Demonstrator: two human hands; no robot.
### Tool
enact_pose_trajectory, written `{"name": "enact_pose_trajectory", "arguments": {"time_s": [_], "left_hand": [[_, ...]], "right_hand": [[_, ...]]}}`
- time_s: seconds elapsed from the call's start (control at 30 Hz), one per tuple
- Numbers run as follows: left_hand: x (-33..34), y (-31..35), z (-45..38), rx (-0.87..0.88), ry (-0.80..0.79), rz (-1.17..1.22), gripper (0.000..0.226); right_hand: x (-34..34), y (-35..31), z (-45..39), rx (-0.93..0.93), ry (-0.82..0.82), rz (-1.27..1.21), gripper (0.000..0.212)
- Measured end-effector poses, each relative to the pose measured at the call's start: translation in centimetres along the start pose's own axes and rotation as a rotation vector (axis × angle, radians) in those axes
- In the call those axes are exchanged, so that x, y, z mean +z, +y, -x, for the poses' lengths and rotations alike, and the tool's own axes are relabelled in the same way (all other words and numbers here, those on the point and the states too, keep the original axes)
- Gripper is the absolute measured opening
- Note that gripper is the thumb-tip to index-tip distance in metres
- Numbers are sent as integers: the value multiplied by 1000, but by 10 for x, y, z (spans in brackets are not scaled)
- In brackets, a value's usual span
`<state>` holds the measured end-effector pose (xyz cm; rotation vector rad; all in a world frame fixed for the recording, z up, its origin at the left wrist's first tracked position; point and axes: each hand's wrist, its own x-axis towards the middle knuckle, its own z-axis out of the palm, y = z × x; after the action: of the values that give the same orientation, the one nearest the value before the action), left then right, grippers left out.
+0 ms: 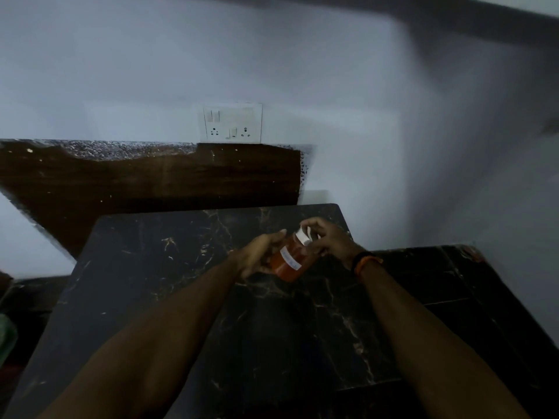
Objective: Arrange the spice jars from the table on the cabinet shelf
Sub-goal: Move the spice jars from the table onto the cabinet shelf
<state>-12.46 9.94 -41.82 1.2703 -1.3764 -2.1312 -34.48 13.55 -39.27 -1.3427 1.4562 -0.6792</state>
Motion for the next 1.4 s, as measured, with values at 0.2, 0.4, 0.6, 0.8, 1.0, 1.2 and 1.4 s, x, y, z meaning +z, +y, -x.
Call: {"name": "enact_pose_trajectory", "arguments": {"time_s": [0.2,0.4,0.6,0.8,1.0,1.2,1.4], "left_hand": [[-5,19,6,80,-95,218,56],[-11,50,8,198,-100,231,56],[-12,97,11,336,-87,50,59],[-11,153,19,436,-68,-78,61],[-5,214,35,569,-36,-207,47],[4,267,52,604,-11,-340,48],[15,296,58,630,-24,-414,54]], "right_hand": [[-11,-36,-11,-98,55,-165,69],[-14,-63,-12,-178,133,-265,63],[-22,-102,-5,-284,225,-351,59],[-41,-142,3,-402,268,-403,60],[-58,-172,11,-496,295,-466,53],[-72,-202,17,-546,379,-488,59],[-79,-221,21,-571,383,-580,58]]}}
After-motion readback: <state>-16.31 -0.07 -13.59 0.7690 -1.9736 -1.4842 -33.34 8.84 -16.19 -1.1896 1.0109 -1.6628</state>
